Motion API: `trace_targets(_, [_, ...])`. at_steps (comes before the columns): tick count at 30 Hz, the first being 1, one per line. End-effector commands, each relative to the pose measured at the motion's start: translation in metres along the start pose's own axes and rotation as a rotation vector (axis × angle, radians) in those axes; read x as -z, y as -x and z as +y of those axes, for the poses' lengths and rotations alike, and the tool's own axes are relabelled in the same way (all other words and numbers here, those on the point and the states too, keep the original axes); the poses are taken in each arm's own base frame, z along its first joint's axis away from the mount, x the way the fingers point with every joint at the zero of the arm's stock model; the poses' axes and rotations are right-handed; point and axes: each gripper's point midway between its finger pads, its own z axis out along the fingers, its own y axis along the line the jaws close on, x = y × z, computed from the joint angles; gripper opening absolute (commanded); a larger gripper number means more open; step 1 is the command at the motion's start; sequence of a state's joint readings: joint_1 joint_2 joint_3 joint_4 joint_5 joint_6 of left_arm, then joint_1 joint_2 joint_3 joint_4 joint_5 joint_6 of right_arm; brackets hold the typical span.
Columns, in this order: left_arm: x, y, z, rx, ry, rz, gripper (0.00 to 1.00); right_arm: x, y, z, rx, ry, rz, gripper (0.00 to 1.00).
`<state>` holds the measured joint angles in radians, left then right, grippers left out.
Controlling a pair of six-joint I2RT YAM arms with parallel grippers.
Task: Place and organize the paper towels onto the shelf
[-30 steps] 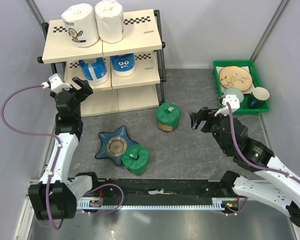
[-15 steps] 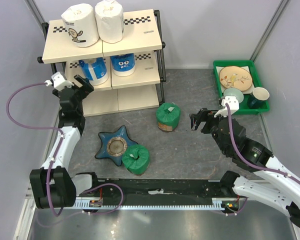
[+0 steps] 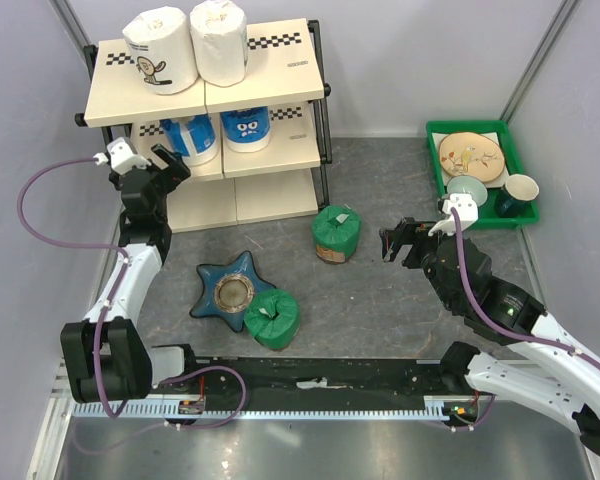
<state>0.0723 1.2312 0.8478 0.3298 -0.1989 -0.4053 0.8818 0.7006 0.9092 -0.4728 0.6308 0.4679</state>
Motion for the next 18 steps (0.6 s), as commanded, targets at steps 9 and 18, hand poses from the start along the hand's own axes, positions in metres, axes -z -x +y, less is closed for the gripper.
trace_targets(9, [-0.007, 0.022, -0.033, 0.045, -0.101, -0.057, 0.96, -0.001, 0.001, -0.006, -0.003, -0.029, -0.015, 0.91])
trace_targets(18, [-0.004, 0.024, -0.034, 0.013, -0.11, -0.079, 0.96, -0.001, -0.002, -0.006, -0.001, -0.03, -0.01, 0.92])
